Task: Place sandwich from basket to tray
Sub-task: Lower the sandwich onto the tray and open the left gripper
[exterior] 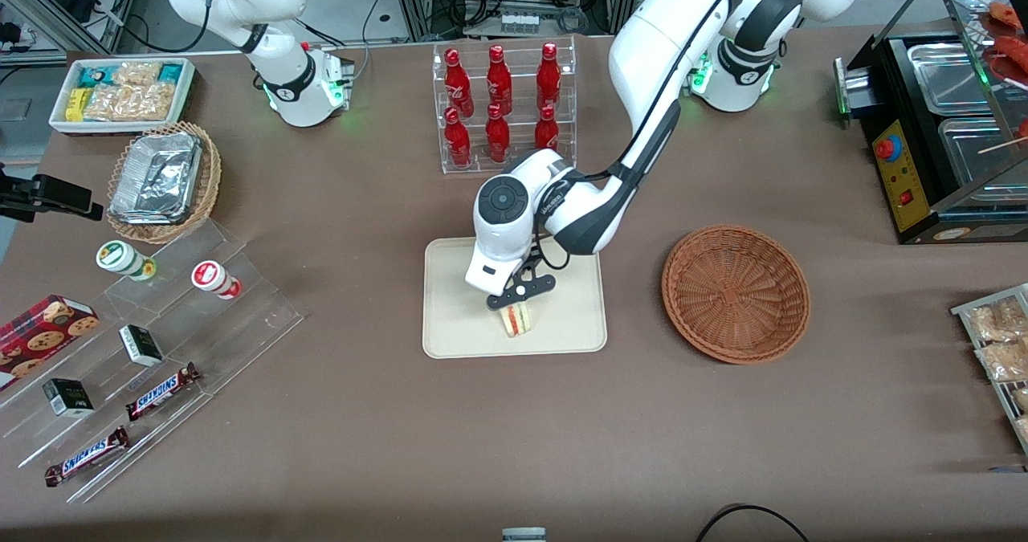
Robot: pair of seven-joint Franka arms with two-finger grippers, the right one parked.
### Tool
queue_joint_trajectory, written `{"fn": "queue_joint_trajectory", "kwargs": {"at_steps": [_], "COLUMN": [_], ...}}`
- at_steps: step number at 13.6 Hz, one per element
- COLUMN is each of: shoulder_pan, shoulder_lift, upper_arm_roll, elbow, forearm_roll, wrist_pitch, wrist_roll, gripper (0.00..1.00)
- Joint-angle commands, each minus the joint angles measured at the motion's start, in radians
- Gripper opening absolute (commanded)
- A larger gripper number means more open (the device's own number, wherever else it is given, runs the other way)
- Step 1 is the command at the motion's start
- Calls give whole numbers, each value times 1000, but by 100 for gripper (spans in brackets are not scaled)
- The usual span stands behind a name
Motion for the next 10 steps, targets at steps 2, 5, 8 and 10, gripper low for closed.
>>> {"fn": "queue_joint_trajectory", "kwargs": {"at_steps": [2,5,8,10], "shoulder_pan": [-3,7,57,66], "shoulder_lift": [-11,-53,-113,-145], "upper_arm_roll": [9,7,4,9], "elbow": [96,136,136,136], "forearm_roll": [2,2,1,8], "wrist_pitch": [-121,-196,-265,-313], "wrist_roll": [-9,16,109,212], "gripper": [100,100,100,100]}}
